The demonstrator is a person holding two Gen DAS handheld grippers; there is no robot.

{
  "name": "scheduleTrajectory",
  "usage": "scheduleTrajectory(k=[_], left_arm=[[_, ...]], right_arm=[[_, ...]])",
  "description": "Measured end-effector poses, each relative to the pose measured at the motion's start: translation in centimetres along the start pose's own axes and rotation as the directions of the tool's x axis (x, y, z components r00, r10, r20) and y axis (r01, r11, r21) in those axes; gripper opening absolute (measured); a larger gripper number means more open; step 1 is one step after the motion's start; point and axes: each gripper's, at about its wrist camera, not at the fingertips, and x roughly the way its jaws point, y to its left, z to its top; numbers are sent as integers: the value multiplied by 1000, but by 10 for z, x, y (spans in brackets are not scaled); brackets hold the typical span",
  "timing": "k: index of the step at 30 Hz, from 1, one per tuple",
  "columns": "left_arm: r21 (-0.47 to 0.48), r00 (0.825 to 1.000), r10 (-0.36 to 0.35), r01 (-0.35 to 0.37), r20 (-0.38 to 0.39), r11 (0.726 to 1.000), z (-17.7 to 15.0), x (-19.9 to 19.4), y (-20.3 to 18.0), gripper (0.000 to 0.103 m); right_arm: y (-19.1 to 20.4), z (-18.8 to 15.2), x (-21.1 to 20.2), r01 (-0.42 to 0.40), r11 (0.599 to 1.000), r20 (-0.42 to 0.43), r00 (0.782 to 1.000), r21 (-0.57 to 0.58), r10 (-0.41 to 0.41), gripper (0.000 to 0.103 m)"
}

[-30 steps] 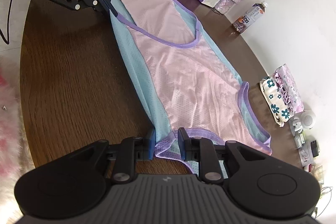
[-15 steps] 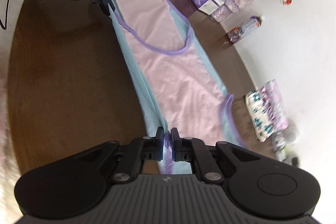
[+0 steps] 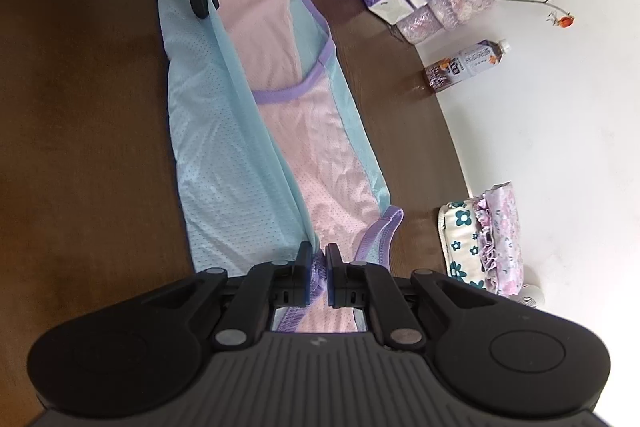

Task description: Fold clothes

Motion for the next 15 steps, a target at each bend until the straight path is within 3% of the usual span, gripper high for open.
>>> scheduleTrajectory(k=[5,10,13,15], left_arm=[[-35,1000,-25,24,-11,999,2,11,9,7],[-83,1000,-22,22,-6,996,2,9,18,29],[-129,1000,-17,16,-14,991,-6,5,25,30],[-160,1000,-14,11,-18,987,-11,2,30,30]], right_arm=[[-5,-6,19,-38,998,-19,999,50,39,6],[-18,-15,30,-83,979,-22,996,184,88,10],[-38,-27,31,-147,927,4,988,346,155,14],[-52,-39,30,-194,871,35,979,451,199,22]])
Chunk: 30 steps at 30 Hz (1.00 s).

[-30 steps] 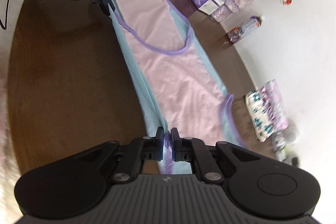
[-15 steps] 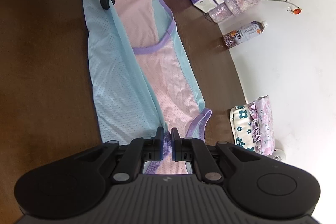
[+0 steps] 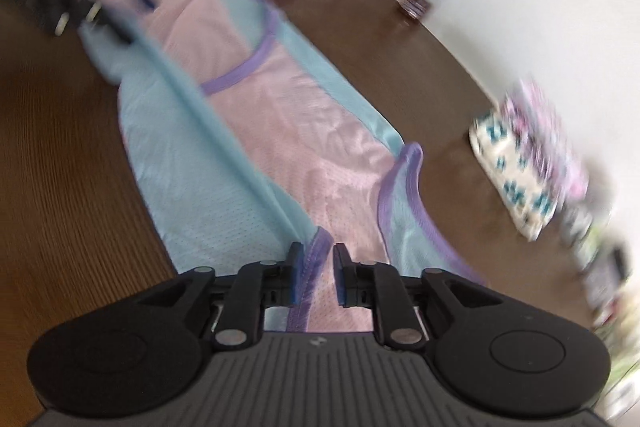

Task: Fold clothes
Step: 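Open both tools to lay the folded side panel flat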

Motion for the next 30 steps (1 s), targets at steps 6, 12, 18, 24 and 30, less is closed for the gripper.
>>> scheduleTrajectory(k=[6,12,18,24,30], left_arm=[[-92,1000,10,-11,-14,996,-13,-8,17,30],[-190,998,-60,55,-19,980,-22,-6,31,25],[-129,998,-58,53,-33,990,-25,-6,30,2],[-184,999,-15,10,-28,983,-31,-15,41,31],[-283,996,-86,73,-33,956,-48,-25,48,31]], right_arm=[[-42,-21,-14,-141,943,68,990,302,127,30],[-46,-38,-16,-189,886,108,982,424,158,33],[-41,-55,-13,-209,838,97,978,505,185,22],[-45,-69,-21,-217,789,124,976,574,177,21],[-45,-77,-24,-221,766,133,975,604,177,21]])
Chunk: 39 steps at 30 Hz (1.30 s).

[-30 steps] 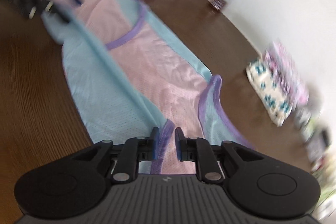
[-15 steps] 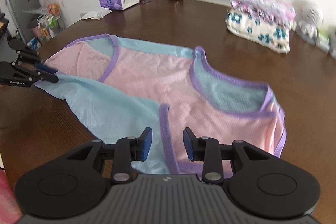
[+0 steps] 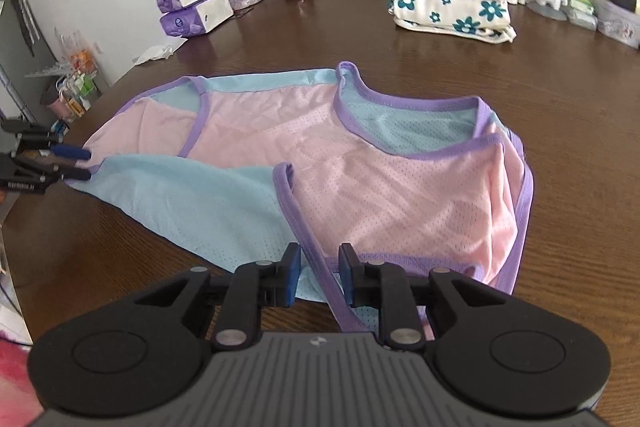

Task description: Fold clothes

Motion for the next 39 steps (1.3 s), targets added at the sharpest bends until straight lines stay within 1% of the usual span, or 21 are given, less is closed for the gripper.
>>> scheduleTrajectory(k=[1,2,3,4,5,7,11,13,15,17,18,20,23,25,26,27,30,33,36,39], left_arm=[[-8,1000,-9,9,-7,1000,-2,1,1,30],[-11,1000,-19,19,-10,1000,-3,1,3,28],[-14,1000,-29,29,-12,999,-5,2,4,19],[-17,999,-39,39,-15,999,-7,2,5,12],[-7,999,-37,37,-21,999,-7,3,5,2],[42,1000,-3,5,-29,999,-8,2,4,2],[78,998,47,-44,-32,996,-8,3,7,2],[67,997,68,-66,-23,996,-8,3,9,5],[37,997,83,-83,-8,996,-7,1,11,14],[12,995,97,-97,21,995,-8,-6,11,15],[8,995,94,-95,40,995,-8,-11,9,18],[4,994,76,-77,82,997,-8,-19,2,20],[23,989,6,-9,147,1000,-4,-23,-19,20],[43,982,-50,43,181,998,4,-17,-37,21],[53,978,-76,67,193,996,10,-12,-45,21],[63,973,-103,91,205,994,15,-7,-54,22],[53,966,-150,142,210,988,28,13,-72,25],[22,965,-168,167,200,986,36,32,-80,25],[16,967,-163,163,197,986,35,42,-83,25],[8,963,-173,175,206,984,30,42,-80,25]], right_arm=[[0,-1,0,2,1000,-3,1000,0,-2,21],[1,-1,-1,5,1000,-7,1000,1,-5,19],[1,-2,-1,7,1000,-10,1000,1,-7,10],[2,-2,-1,10,1000,-13,1000,2,-10,6],[2,-3,-1,12,1000,-16,1000,2,-12,3],[3,-4,-3,20,1000,-24,1000,2,-19,3],[5,-6,-8,36,999,-31,999,14,-35,3],[5,-6,-10,37,999,-25,999,26,-36,4],[5,-7,-13,35,999,-10,999,40,-35,6],[9,-8,-20,36,999,19,999,39,-37,8],[13,-7,-24,39,999,39,998,27,-40,9],[24,-5,-29,44,999,79,996,-4,-43,10],[46,2,-16,37,998,110,993,-41,-32,10],[61,6,-4,31,997,126,992,-65,-23,16],[69,9,2,28,997,134,991,-76,-17,23],[77,11,8,25,996,142,990,-88,-12,29],[100,18,26,17,992,164,986,-123,4,30],[119,23,43,13,989,181,983,-148,15,30],[112,20,54,28,994,170,985,-110,-9,30],[96,14,54,40,997,177,984,-61,-28,32]])
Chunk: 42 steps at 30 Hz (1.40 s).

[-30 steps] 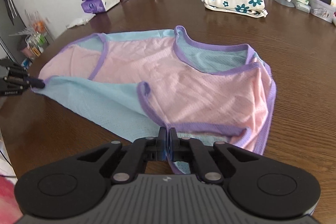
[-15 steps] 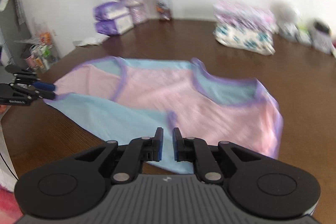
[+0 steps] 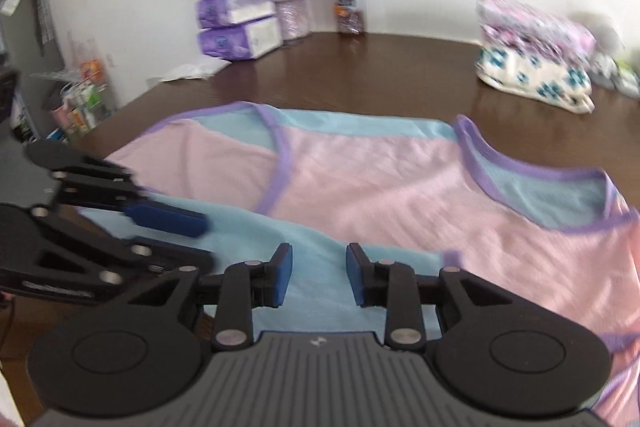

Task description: Fold clothes

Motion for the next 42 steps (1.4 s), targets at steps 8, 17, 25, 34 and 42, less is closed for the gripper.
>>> scheduleTrajectory(k=[8,17,25,34,42], left_arm=[[-48,1000,16,-16,0,999,-13,-19,15,27],[-135,987,159,-155,15,979,-20,-38,44,31],[-162,986,170,-167,0,972,-31,-40,58,21],[-62,990,105,-99,94,993,-7,-32,13,29],[22,991,121,-122,52,992,-12,-5,-14,30]], right_arm=[[-40,-7,-24,18,990,80,996,139,-30,41],[-46,-2,-26,150,979,81,983,141,-162,20],[-46,-10,-15,187,973,48,980,132,-195,10],[13,-2,-35,111,993,154,982,-34,-105,41],[15,-21,-18,113,993,52,992,-31,-111,41]])
